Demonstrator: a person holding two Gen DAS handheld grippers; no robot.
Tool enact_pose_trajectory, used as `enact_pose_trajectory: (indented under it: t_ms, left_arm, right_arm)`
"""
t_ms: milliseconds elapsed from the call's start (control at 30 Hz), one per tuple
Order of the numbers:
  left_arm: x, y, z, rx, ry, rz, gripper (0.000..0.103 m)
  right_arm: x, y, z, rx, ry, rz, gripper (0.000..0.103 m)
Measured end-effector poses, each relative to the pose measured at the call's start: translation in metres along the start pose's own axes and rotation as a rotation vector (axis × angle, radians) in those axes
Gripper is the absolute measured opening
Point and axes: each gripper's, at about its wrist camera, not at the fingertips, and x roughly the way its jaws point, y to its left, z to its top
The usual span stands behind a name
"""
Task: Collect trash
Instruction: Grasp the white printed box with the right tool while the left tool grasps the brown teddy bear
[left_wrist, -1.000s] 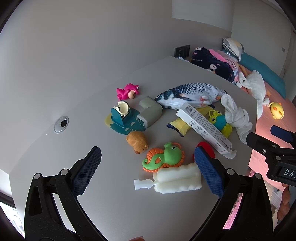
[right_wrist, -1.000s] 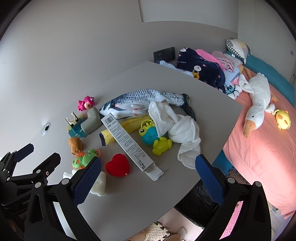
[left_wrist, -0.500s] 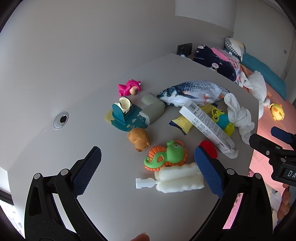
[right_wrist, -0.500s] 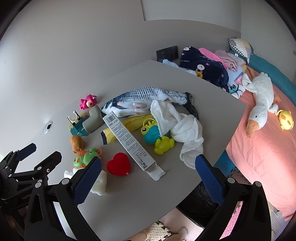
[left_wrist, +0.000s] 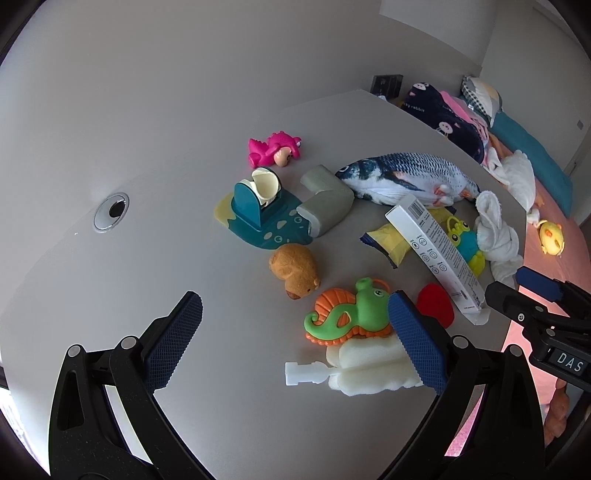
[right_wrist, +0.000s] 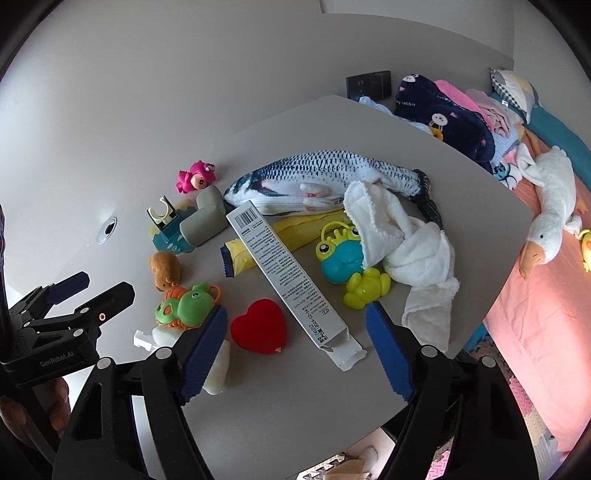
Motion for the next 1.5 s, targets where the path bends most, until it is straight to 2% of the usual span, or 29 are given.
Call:
enact_pose_trajectory:
  t_ms: [133, 333, 433, 600, 700, 767, 933, 1033, 1167, 1300, 1500]
  left_arm:
    - [0.011, 0.005, 0.007, -0.018, 0.004, 0.003, 0.096]
    - [0.038, 0.007, 0.016, -0.038, 0.060, -0.009, 0.075]
    - [0.051, 0.006, 0.017, -0.040, 0.087, -0.010, 0.071]
    - [0.069, 0.007, 0.019, -0.048, 0.129, -0.010, 0.068]
    - [0.075, 0.009, 0.018, -0.057, 0.140, -0.014, 0.062]
    - [0.078, 0.012, 0.018, -0.067, 0.148, -0.021, 0.054]
    - [0.078, 0.013, 0.017, -0.067, 0.133, -0.014, 0.050]
    - [0.077, 0.014, 0.016, -0.066, 0.123, -0.007, 0.042]
    - [0.072, 0.021, 0.012, -0.092, 0.119, -0.023, 0.042]
    - [0.051, 0.021, 0.011, -0.084, 0.074, -0.022, 0.042]
    - [0.016, 0.000, 0.016, -0.028, -0.001, -0.032, 0.042]
  right_arm:
    - [0.016, 0.004, 0.006, -0.014, 0.038, 0.020, 0.067]
    - [0.034, 0.009, 0.016, -0.056, 0.061, 0.009, 0.065]
    - [0.042, 0.013, 0.020, -0.094, 0.067, -0.008, 0.064]
    - [0.066, 0.016, 0.025, -0.142, 0.115, -0.016, 0.052]
    - [0.077, 0.015, 0.026, -0.149, 0.140, -0.016, 0.047]
    - [0.081, 0.015, 0.026, -0.159, 0.146, -0.025, 0.044]
    - [0.086, 0.014, 0.026, -0.169, 0.155, -0.021, 0.040]
    - [0.086, 0.012, 0.027, -0.161, 0.155, 0.003, 0.035]
    - [0.077, 0.013, 0.029, -0.151, 0.134, 0.043, 0.032]
    - [0.060, 0.013, 0.030, -0.131, 0.105, 0.077, 0.030]
    - [0.022, 0.003, 0.028, -0.081, 0.042, 0.111, 0.028]
